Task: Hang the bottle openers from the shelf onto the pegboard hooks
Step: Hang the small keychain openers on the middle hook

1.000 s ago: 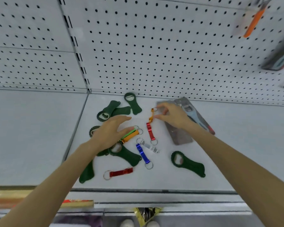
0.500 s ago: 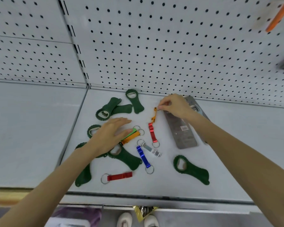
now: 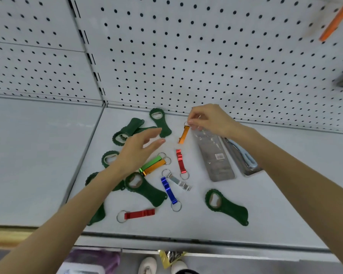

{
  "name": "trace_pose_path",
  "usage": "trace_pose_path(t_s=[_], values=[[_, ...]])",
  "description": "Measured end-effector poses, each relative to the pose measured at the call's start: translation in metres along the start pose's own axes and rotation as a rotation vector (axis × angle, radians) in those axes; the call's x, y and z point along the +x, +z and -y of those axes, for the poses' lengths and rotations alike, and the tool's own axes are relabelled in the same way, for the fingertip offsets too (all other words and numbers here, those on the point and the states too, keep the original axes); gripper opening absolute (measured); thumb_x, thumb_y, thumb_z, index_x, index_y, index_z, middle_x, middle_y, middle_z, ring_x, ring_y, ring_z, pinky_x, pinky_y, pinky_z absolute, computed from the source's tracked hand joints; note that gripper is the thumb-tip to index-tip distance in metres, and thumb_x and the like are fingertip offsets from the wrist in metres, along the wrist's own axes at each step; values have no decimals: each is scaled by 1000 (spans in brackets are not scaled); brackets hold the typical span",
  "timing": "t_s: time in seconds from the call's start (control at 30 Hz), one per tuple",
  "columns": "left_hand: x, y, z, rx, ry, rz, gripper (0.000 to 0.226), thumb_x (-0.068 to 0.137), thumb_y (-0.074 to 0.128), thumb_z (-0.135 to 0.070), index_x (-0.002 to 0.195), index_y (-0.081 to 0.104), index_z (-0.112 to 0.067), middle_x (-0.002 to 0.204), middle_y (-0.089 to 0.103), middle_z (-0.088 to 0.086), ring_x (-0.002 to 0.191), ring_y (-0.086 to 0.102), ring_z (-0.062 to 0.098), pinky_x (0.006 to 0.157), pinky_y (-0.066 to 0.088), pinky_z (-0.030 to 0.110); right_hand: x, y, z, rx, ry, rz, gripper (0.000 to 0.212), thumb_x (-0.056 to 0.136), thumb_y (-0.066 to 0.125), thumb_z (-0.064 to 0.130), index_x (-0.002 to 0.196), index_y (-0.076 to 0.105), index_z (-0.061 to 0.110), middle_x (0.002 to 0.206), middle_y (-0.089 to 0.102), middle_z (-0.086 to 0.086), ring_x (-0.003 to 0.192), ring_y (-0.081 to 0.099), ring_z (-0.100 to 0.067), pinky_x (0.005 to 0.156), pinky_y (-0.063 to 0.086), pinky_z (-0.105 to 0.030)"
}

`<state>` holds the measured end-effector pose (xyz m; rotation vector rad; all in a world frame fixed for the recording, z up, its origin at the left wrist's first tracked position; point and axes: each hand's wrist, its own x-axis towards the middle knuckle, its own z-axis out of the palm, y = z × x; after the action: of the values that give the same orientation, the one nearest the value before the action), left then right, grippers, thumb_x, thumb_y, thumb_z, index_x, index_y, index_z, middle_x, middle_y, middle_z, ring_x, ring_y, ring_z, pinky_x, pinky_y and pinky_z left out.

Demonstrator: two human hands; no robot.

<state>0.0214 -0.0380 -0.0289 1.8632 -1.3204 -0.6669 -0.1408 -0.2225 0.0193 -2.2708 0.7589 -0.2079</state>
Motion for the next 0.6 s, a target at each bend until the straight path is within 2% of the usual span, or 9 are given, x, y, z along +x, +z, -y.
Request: trace_pose_path(t_s=[0.2, 0.27, 0.33, 0.43, 0.5, 0.6], values=[[11, 5, -28, -137, 43, -20, 49, 92, 59, -32, 138, 49, -19, 137, 54, -3, 116, 50, 3, 94, 39, 18, -12, -18, 36, 15, -90, 16, 7, 90, 64, 9, 89, 69, 4, 79, 71, -6, 70, 70, -16, 75, 58, -36], [12, 3, -36, -190, 61, -9, 47, 91, 60, -29, 136, 51, -18, 135, 56, -2, 118, 53, 5, 97, 42, 21, -15, -22, 49, 14, -118, 18, 8, 89, 65, 9, 89, 70, 4, 79, 72, -8, 70, 71, -18, 76, 59, -39], [12, 1, -43, -260, 79, 4, 36, 91, 61, -27, 127, 59, -22, 123, 64, -8, 112, 59, 3, 95, 49, 23, -20, -24, 63, -1, -146, 22, 9, 89, 66, 9, 90, 71, 2, 79, 72, -10, 67, 71, -16, 75, 59, -39], [7, -4, -50, -355, 99, -4, 21, 90, 62, -21, 100, 67, -38, 91, 70, -28, 92, 64, -9, 74, 49, 5, -26, -25, 78, -4, -180, 36, 10, 88, 66, 8, 91, 71, -1, 78, 72, -12, 63, 70, -14, 74, 59, -38], [3, -5, -52, -449, 90, -11, 21, 88, 64, -16, 95, 69, -35, 87, 73, -23, 88, 67, -5, 72, 48, 5, -29, -23, 86, 12, -192, 36, 10, 87, 67, 7, 90, 70, -3, 77, 71, -14, 62, 69, -15, 73, 59, -38], [-2, -9, -54, -529, 83, -9, 17, 87, 66, -13, 98, 72, -24, 91, 75, -11, 88, 70, 3, 73, 51, 10, -34, -21, 92, 18, -205, 38, 10, 87, 68, 7, 89, 71, -2, 75, 71, -12, 61, 69, -17, 71, 59, -36]])
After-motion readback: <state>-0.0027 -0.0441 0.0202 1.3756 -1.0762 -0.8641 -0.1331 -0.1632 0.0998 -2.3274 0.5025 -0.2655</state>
